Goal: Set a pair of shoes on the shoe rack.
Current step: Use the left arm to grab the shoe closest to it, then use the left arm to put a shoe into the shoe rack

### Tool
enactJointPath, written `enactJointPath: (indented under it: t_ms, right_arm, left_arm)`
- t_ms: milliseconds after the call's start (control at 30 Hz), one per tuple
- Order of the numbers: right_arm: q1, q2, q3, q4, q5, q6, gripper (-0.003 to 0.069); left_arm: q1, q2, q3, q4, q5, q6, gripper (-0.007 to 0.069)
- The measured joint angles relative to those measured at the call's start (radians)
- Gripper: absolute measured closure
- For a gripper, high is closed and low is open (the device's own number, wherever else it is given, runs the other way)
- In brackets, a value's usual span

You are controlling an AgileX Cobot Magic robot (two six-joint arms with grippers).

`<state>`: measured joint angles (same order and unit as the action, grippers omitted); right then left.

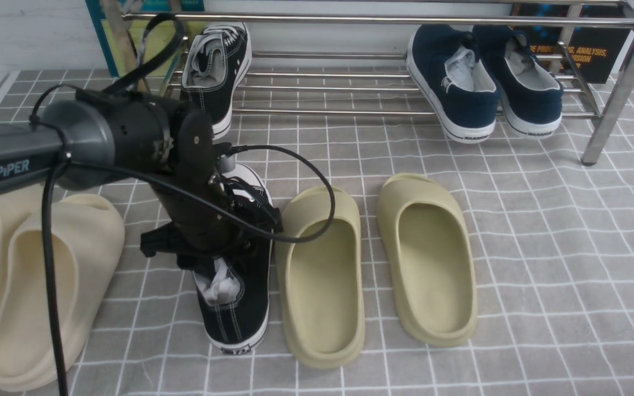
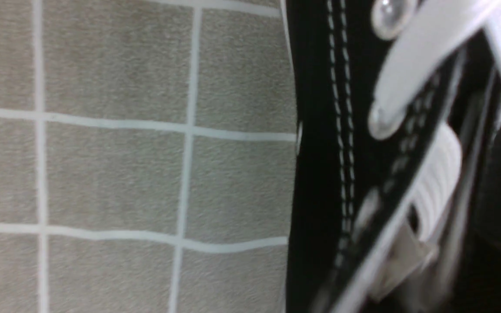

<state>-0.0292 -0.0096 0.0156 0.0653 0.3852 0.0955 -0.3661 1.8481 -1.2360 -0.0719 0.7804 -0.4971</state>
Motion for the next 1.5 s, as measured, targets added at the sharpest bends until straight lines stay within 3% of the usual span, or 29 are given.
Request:
enactJointPath:
  t_ms: [133, 567, 767, 1100, 1500]
  right_arm:
    - [0.000, 0.000, 0.000, 0.000, 0.000, 0.000, 0.0420]
    - [0.000, 0.000, 0.000, 0.000, 0.000, 0.000, 0.0420]
    - [0.000, 0.000, 0.000, 0.000, 0.000, 0.000, 0.0420]
    - [0.000, 0.000, 0.000, 0.000, 0.000, 0.000, 0.0420]
    - [0.000, 0.000, 0.000, 0.000, 0.000, 0.000, 0.0420]
  left_arm:
    - [-0.003, -0.009, -0.001, -0.014, -0.012, 0.028, 0.0617]
    - [0.002, -0.151, -0.151, 0.024, 0.147, 0.108, 0.0613]
    - [0.002, -0.129, -0.285, -0.051, 0.230, 0.227, 0.0613]
    - [0.002, 0.106, -0.656, -0.086, 0.418, 0.309, 0.0613]
    - [0.015, 0.462, -1.199, -0.024, 0.356, 0.348, 0.0613]
